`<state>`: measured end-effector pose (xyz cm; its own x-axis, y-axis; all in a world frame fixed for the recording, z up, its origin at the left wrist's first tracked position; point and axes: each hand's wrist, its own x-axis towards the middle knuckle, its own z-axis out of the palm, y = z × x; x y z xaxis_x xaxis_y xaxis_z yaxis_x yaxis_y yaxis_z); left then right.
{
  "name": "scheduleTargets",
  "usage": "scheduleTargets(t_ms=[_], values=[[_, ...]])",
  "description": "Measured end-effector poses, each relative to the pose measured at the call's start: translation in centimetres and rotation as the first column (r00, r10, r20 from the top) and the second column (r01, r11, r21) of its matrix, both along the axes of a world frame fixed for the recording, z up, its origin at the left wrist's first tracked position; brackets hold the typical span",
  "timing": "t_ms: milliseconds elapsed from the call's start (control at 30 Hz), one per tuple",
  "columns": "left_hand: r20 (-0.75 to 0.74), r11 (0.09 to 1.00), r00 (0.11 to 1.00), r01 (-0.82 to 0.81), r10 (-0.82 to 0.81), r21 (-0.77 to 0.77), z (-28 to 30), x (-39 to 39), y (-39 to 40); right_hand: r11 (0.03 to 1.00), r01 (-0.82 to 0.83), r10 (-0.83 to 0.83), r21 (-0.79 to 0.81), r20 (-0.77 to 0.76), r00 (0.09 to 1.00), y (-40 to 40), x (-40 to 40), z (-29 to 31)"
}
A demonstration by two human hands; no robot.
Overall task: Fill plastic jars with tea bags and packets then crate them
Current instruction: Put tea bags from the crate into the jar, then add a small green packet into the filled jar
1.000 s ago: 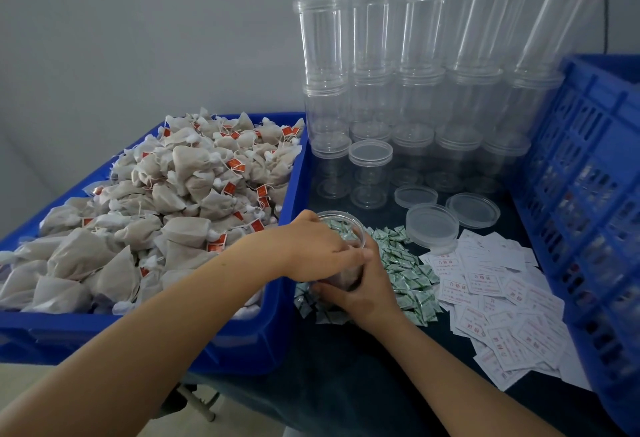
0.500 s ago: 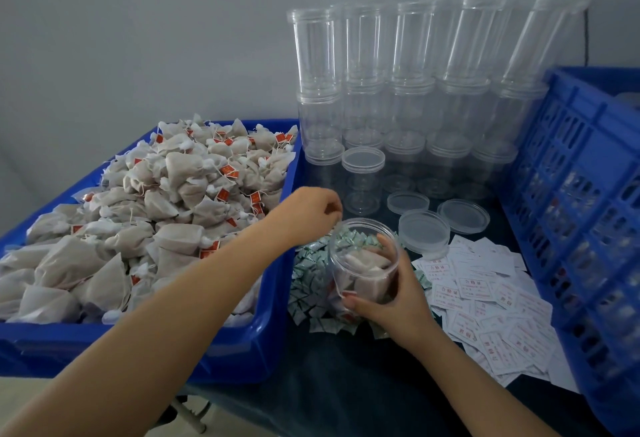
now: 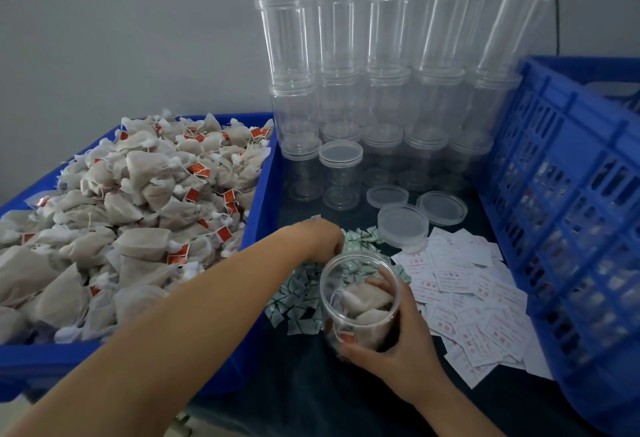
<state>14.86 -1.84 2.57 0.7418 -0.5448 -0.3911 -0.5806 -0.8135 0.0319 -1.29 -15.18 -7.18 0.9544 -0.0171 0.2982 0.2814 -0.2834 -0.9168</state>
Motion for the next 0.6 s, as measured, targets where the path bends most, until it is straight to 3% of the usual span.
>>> scheduleTargets(t_ms=[233,433,600], values=[[0.094,1.0,0.996,0.007,-0.009,0.023,-0.8,-0.2,-0.6,0.999,0.042,-0.042,-0.015,-0.004,0.999,0.0,0.4,-0.1],[0.13,0.935,0.986,-0.048,0.1,-0.353,3.1,-0.3,0.0,0.999,0.033,-0.033,0.006,-0.046,0.998,-0.1,0.4,-0.2],[0.057,0.885,0.998,-0.011,0.042,-0.465,7.2,-2.9,1.6,1.0,0.019,-0.017,0.021,-0.066,0.998,0.0,0.4,-0.2]])
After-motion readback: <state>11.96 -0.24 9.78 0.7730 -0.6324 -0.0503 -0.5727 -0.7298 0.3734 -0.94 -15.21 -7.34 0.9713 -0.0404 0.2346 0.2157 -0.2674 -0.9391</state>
